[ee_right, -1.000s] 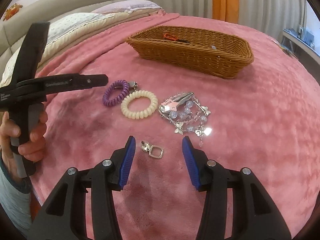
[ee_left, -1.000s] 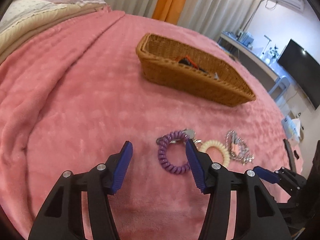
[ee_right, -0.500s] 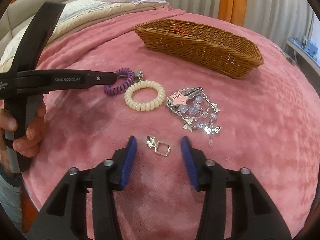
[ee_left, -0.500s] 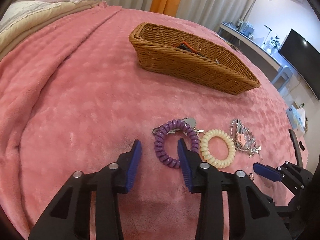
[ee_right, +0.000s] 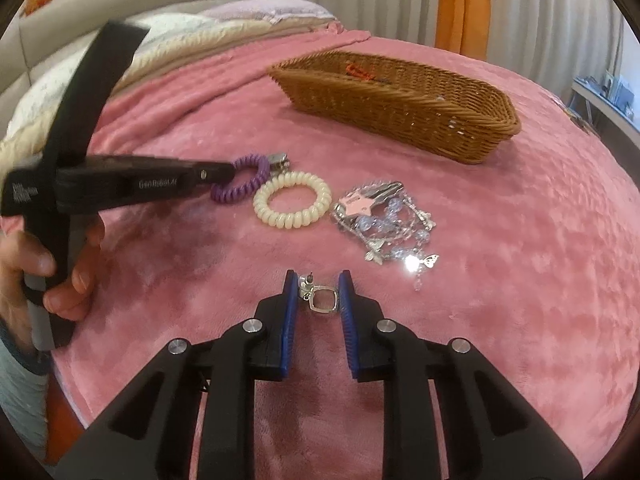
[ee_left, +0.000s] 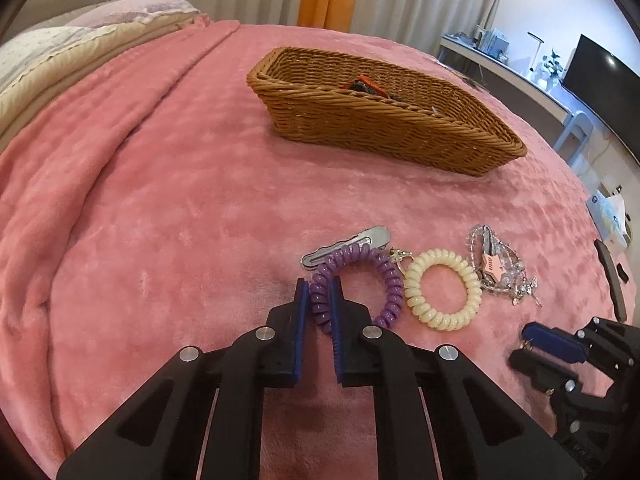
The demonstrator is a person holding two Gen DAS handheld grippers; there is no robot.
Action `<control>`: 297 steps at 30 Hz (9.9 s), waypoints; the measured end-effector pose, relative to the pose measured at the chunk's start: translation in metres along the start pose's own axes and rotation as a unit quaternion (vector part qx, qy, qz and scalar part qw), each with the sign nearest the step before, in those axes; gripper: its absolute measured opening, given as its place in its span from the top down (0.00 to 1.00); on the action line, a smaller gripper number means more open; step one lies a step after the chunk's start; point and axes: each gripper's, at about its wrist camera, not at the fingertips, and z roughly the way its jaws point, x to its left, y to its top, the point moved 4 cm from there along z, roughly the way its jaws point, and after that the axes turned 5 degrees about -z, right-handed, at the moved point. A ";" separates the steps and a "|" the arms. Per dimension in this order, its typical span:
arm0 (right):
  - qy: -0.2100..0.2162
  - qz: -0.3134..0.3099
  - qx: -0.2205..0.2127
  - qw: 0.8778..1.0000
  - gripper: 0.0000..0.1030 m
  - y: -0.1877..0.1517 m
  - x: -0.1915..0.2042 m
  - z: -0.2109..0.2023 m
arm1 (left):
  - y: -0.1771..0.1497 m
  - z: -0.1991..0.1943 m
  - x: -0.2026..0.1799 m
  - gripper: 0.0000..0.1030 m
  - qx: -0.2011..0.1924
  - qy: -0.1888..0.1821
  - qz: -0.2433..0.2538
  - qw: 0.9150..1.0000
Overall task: Organize jewelry
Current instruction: 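Grasp the purple coil bracelet with the left tool while the right tool grasps the keyring, then drop the purple coil and keyring into the basket by opening both tools, then grasp the cream coil bracelet with the left tool while the right tool grasps the pink star clip, then lift both held items and move them toward the basket, then open both tools over the basket to drop the coil and star clip, then grasp the clear bead bracelet with the left tool while the right tool grasps the crystal charm bracelet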
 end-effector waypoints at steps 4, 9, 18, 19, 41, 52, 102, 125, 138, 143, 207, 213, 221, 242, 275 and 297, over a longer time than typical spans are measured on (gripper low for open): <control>0.007 0.016 -0.011 1.000 0.82 0.001 -0.006 -0.006 | 0.002 -0.009 -0.001 0.92 -0.015 -0.021 -0.002 1.000; 0.008 0.025 -0.020 0.999 0.82 0.002 -0.011 -0.011 | 0.006 -0.024 -0.006 0.92 -0.035 -0.055 -0.004 0.998; -0.012 0.026 -0.053 0.998 0.82 0.024 -0.017 -0.035 | 0.017 -0.058 -0.018 0.92 -0.087 -0.081 0.001 0.993; -0.015 0.024 -0.057 0.998 0.82 0.030 -0.018 -0.039 | 0.020 -0.063 -0.019 0.92 -0.093 -0.082 0.000 0.992; -0.066 0.065 -0.102 0.990 0.82 0.185 -0.120 0.025 | 0.162 -0.029 -0.046 0.92 -0.134 -0.060 -0.005 0.989; -0.060 0.082 -0.041 0.994 0.82 0.169 -0.134 0.093 | 0.164 0.044 -0.022 0.92 -0.086 -0.047 -0.030 0.995; -0.014 0.065 -0.031 0.997 0.49 0.027 -0.054 -0.003 | 0.002 0.010 -0.017 0.52 0.005 -0.076 -0.047 0.996; -0.030 0.044 0.054 0.997 0.70 0.043 -0.024 0.048 | -0.005 0.011 -0.026 0.91 0.019 -0.053 -0.008 0.998; 0.001 0.094 -0.009 0.996 0.82 0.046 -0.048 0.019 | -0.006 0.011 -0.029 0.91 0.019 -0.059 -0.005 0.998; -0.018 0.126 0.001 0.992 0.82 0.040 -0.091 0.011 | -0.006 0.011 -0.029 0.91 0.025 -0.063 -0.004 0.998; -0.051 0.078 -0.154 0.984 0.80 0.165 -0.115 -0.039 | 0.137 -0.052 -0.055 0.91 -0.116 -0.028 0.025 0.992; -0.039 0.079 -0.122 0.989 0.80 0.187 -0.118 0.018 | 0.163 -0.003 -0.056 0.91 -0.111 -0.006 0.023 0.994; -0.037 0.101 -0.052 0.993 0.80 0.175 -0.137 0.084 | 0.167 0.054 -0.037 0.91 -0.084 0.009 -0.015 0.996; 0.017 0.110 -0.060 0.992 0.55 0.124 -0.120 0.017 | 0.115 -0.037 -0.050 0.48 -0.125 -0.068 -0.001 0.990; -0.002 0.033 0.022 0.999 0.97 0.035 -0.067 0.032 | 0.016 0.006 -0.062 0.49 -0.030 -0.110 0.004 0.993; 0.036 0.138 0.001 0.990 0.89 0.022 -0.125 0.006 | 0.001 0.027 -0.095 0.94 0.026 -0.032 0.096 0.994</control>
